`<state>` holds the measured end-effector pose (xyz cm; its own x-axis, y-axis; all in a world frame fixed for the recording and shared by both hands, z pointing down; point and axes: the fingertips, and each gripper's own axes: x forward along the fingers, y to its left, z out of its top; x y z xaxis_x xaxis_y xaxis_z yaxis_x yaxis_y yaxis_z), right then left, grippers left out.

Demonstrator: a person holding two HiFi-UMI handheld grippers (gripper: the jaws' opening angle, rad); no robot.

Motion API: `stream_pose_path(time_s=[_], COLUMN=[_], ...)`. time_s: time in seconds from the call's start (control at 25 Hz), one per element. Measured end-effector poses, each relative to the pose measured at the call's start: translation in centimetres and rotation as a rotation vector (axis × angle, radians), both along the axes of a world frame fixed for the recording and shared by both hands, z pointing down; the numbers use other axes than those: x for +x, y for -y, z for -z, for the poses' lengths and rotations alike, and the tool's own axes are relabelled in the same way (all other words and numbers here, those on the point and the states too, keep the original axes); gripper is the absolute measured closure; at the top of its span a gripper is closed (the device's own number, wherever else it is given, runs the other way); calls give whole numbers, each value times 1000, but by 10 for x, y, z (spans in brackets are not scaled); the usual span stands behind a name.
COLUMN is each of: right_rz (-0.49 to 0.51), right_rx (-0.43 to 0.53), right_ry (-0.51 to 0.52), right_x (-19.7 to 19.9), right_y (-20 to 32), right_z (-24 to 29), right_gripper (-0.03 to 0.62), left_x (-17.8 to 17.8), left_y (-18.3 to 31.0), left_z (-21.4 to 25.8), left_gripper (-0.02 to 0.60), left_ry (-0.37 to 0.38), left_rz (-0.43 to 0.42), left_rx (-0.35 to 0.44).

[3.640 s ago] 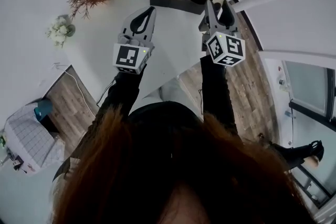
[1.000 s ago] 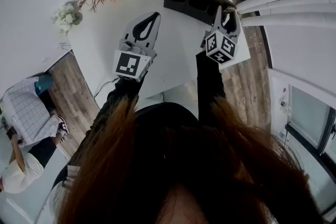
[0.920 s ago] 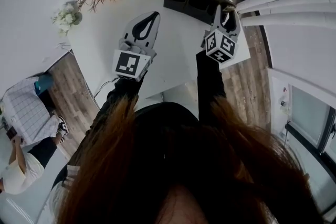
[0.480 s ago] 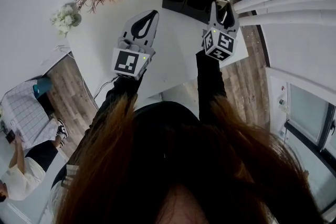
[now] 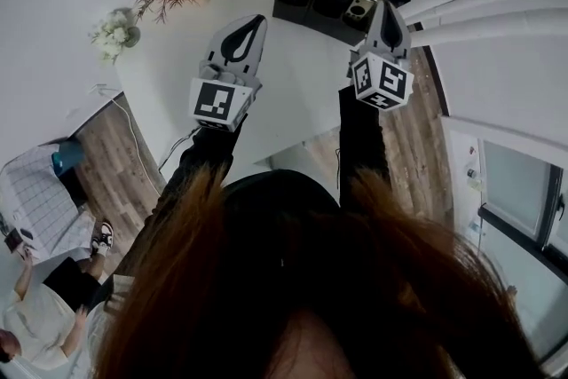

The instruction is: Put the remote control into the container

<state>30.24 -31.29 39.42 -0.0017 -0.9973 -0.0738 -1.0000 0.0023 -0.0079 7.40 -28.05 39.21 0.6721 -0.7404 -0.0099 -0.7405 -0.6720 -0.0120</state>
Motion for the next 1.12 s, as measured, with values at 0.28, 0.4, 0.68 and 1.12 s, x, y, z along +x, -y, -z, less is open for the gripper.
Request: stream_pose_path(time_s=[0.28, 0.4, 0.68, 1.12], right_rz=[8, 9, 24, 7], right_rx=[45, 47, 12, -27], right_ry=[-22, -19, -8, 31], right_x=[-13, -20, -42, -58], right_y=[-36, -55, -109, -149], right_z=[37, 43, 36, 22], right_gripper=[576, 576, 576, 577], left_x=[-16, -25, -50, -60], left_y=[-12, -19, -42, -61], left_z=[18, 22, 13, 10], left_gripper=[572, 572, 572, 572], left_ry=[-17, -27, -20, -25], left_rz=[5, 4, -5, -39], left_rx=[44, 55, 41, 36])
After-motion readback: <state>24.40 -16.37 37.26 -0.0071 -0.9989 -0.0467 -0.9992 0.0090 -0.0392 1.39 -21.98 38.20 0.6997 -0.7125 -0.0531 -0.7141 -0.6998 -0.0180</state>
